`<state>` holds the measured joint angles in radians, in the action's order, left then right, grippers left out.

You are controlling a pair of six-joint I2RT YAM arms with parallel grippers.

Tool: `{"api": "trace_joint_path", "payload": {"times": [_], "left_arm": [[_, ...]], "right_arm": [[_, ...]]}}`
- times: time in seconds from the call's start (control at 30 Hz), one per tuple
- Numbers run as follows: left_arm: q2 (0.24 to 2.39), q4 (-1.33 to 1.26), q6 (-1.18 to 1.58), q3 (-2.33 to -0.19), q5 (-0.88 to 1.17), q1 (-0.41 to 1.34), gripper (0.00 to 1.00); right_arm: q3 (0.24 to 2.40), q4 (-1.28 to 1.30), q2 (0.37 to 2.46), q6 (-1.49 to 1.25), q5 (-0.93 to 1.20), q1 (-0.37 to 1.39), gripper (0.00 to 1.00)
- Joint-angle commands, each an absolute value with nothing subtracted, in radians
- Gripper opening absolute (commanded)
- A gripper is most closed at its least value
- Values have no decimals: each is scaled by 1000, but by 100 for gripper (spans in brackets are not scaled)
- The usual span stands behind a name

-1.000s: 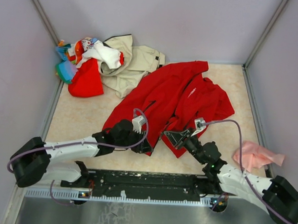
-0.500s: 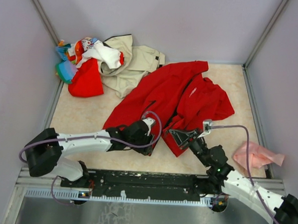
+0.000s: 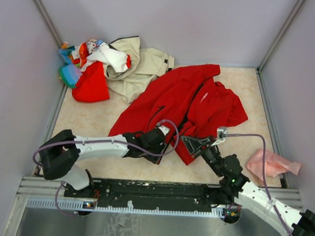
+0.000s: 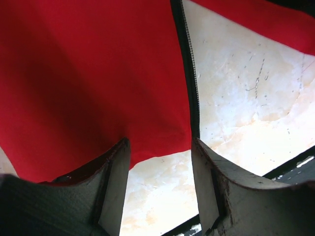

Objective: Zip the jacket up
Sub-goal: Pick up the jacket from the center of the board.

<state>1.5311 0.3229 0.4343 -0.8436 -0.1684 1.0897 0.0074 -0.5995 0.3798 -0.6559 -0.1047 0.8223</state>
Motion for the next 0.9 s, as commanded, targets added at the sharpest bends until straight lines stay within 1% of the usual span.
{"api": "trace_joint_path", "payload": {"times": [0.0,0.43,0.6,0.87], "left_arm": [[1558,368,420,-880,-194,1117,58],[1652,392,445,-896,-238,1141,58],[1707,388,453,-887,-231,1144,53],[1777,340,460,-847,-160,1144,42]], "right_arm": [[-107,-652,376,-644,-128,827,0],[-109,-673,393,-648,-127,827,0],[-109,-674,393,-649,-126,828,0],[-112,-675,393,-649,-126,827,0]]}}
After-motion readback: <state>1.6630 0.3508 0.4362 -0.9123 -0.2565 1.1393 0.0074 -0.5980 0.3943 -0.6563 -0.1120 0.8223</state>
